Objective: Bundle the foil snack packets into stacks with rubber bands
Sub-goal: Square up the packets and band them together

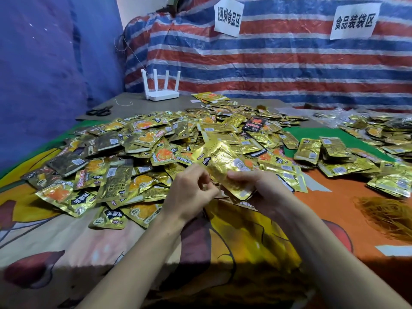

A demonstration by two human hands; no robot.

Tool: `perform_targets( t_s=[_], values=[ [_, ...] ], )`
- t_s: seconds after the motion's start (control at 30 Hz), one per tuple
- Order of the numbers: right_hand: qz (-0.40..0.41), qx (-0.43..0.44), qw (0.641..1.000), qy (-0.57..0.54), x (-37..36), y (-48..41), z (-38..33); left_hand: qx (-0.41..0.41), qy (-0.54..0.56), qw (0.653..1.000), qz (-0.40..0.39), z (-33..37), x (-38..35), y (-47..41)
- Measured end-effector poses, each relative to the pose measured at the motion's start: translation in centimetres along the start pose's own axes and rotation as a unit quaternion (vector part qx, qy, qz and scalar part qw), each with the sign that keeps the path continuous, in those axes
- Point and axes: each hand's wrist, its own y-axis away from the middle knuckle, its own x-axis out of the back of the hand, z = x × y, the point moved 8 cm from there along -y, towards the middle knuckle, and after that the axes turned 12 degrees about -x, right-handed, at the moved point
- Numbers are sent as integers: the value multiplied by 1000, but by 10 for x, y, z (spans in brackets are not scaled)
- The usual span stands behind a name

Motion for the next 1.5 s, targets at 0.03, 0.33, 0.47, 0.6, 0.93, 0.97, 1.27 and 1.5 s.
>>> perform_targets(
  t_s=[0.03,0.33,0.47,0.6,0.93,0.97,1.27,1.5],
  values=[
    [-15,-11,1000,21,1,1,1,6,6,1000,17,-1,3,0],
    [-31,-30,998,37,18,1,19,36,132,988,71,1,6,0],
    [-78,-19,997,10,9,3,26,240,286,925,75,-27,-12,8],
    [-150,-13,987,53,-10,8,36,322,350,875,84,-37,-25,14],
    [-220,20,964,144,-47,18,40,142,252,920,264,-14,25,2],
    [-206,30,967,145,-49,19,39,129,236,925,269,-12,28,2],
    [-148,247,919,268,-46,34,16,-10,175,958,226,20,31,3],
    [-142,214,897,360,-31,33,31,1,230,962,150,24,11,3]
  ],
)
